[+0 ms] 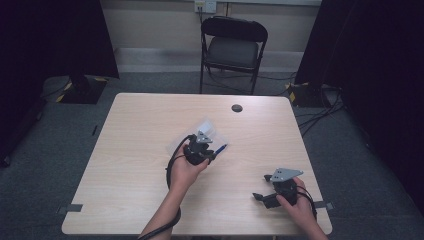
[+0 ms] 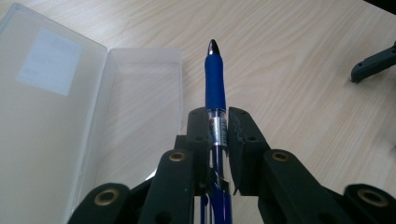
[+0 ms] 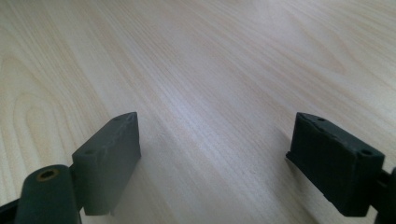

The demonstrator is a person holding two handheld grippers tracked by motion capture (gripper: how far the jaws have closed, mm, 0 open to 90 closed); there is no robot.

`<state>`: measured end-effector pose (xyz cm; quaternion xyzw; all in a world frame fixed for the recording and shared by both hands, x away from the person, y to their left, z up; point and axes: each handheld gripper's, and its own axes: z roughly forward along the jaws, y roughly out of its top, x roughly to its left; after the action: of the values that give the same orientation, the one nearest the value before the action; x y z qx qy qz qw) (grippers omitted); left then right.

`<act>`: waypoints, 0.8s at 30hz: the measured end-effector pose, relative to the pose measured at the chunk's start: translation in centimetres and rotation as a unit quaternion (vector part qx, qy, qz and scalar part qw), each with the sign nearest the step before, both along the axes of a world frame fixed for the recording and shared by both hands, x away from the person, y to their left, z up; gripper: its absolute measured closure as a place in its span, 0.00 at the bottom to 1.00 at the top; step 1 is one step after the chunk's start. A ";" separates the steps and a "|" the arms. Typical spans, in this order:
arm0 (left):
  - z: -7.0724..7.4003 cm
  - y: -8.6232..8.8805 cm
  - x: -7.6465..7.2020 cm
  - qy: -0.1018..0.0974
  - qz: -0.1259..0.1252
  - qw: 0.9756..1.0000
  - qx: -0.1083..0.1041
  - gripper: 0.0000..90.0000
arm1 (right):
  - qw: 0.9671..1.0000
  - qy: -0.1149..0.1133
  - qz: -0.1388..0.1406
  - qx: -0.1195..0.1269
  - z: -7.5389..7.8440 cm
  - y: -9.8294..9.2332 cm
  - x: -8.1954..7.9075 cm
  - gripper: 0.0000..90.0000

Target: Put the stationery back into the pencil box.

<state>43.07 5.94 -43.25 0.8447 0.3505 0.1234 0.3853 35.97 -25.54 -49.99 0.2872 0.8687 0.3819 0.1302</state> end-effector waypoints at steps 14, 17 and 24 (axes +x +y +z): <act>0.1 0.0 1.7 -0.007 0.015 1.000 0.004 0.88 | 1.000 0.000 0.000 0.000 0.0 0.0 0.0 0.17; -0.2 0.0 1.9 -0.006 0.016 1.000 0.004 0.88 | 1.000 0.000 0.000 0.000 0.0 0.0 0.0 0.17; -0.7 0.1 2.4 -0.004 0.028 1.000 0.001 0.88 | 1.000 0.000 0.000 0.000 0.0 0.0 0.0 0.17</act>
<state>45.51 6.08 -43.92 0.8344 0.3725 0.1385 0.3819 35.96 -25.53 -49.99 0.2873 0.8687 0.3819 0.1303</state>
